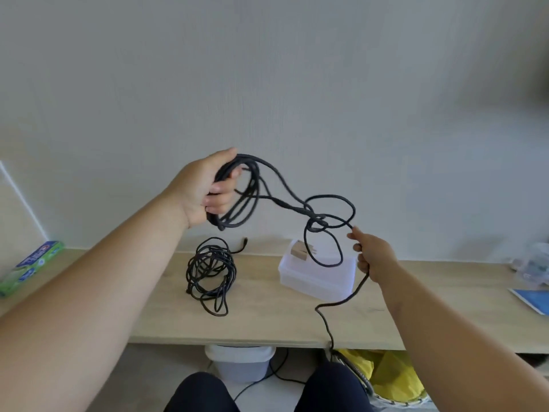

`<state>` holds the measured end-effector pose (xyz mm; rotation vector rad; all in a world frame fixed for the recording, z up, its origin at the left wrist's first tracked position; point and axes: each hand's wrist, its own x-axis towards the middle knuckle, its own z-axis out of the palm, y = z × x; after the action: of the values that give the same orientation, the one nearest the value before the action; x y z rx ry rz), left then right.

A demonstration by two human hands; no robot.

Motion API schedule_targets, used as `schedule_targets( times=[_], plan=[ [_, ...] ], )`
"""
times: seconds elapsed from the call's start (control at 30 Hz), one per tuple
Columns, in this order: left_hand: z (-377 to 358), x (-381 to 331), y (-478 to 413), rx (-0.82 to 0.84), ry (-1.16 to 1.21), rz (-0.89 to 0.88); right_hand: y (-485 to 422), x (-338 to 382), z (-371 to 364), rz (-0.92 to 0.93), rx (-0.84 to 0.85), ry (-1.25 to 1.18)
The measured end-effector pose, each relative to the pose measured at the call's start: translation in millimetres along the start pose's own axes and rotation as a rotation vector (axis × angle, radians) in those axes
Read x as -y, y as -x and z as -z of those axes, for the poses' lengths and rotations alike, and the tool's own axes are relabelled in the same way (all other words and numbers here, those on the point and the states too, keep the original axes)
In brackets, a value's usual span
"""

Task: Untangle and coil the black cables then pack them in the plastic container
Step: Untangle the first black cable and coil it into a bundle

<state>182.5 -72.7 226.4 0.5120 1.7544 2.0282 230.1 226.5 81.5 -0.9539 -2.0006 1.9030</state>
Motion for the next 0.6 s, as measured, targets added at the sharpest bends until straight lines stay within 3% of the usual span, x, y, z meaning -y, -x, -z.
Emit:
schedule_targets(
  times=[0.13,0.23,0.3,0.37,0.53,0.6],
  plan=[
    [-16,-20,6,0.100,-0.044,-0.074,-11,2,-7,0.127,-0.097,0.275],
    [-17,-28,5,0.078,-0.093,-0.082,-2,19,-20,0.345,-0.190,0.486],
    [-18,-25,4,0.067,-0.116,-0.070,15,30,-29,0.563,-0.128,0.401],
    [-19,-20,3,0.063,-0.115,-0.066,35,41,-37,0.664,0.056,0.395],
    [-8,-8,2,-0.013,-0.190,-0.054,54,60,-38,0.370,0.502,0.258],
    [2,0,4,-0.024,-0.249,-0.012,53,63,-37,0.252,0.566,0.099]
  ],
)
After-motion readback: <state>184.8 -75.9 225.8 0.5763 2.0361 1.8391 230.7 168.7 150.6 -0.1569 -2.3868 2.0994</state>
